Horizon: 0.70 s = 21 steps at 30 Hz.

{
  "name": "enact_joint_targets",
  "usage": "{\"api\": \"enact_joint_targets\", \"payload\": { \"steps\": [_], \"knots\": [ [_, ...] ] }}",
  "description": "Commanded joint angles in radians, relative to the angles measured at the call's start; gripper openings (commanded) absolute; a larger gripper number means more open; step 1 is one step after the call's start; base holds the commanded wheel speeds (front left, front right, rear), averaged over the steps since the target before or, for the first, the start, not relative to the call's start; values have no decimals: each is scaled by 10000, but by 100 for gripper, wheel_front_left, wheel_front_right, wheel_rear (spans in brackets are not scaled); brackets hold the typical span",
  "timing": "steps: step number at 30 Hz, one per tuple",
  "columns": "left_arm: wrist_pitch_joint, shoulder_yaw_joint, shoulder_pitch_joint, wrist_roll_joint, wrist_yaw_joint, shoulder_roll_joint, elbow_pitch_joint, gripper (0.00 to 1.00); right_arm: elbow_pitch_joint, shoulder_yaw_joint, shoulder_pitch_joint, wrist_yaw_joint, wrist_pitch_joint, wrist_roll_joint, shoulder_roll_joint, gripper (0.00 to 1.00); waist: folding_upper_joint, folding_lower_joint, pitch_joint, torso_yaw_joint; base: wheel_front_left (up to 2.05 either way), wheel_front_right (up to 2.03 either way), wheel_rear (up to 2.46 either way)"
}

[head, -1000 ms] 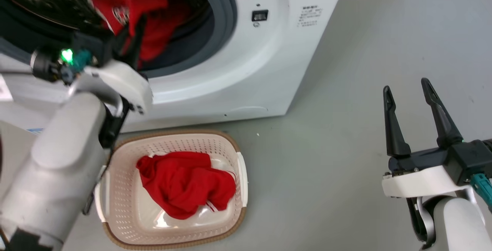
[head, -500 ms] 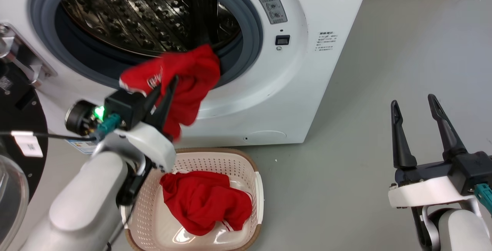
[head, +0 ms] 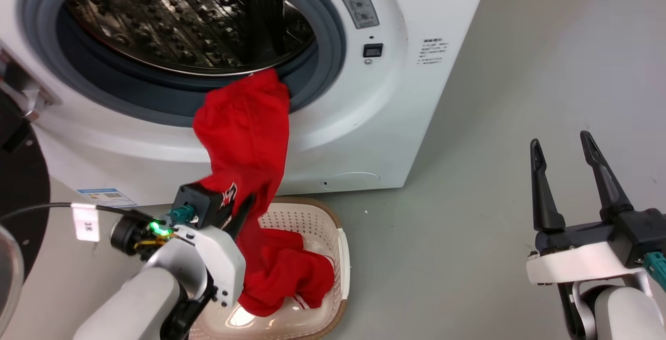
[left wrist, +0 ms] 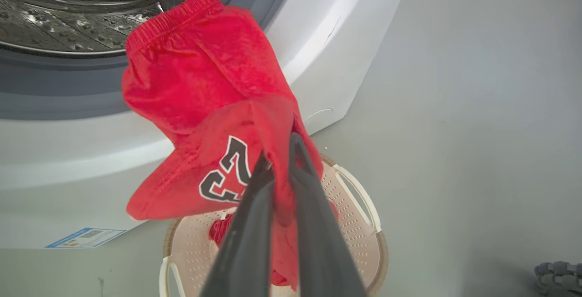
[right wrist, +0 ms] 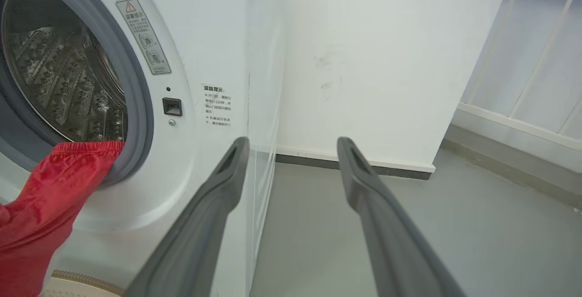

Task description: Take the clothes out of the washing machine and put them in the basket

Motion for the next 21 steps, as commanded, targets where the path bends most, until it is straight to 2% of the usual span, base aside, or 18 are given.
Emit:
{"api": "enact_joint_targets", "payload": {
  "steps": [1,6,13,21],
  "knots": [
    [203,-115,221,-177,-135,-86,323,0,-60,19,-138,-11,-20,45,12,100,0,1,146,-177,0,0,0],
    [711,-543,276,-314,-519,-277,1463,0,-80,76,-208,-11,-20,141,12,100,0,1,425,-504,0,0,0],
    [744,-696,-277,-463,-961,-661,3294,0,-191,122,-424,-11,-20,272,14,100,0,1,1046,-952,0,0,0],
    [391,-619,-1096,-494,-1168,-1090,5379,0,-373,202,-624,-11,-20,385,14,100,0,1,1938,-1444,0,0,0]
  ]
}}
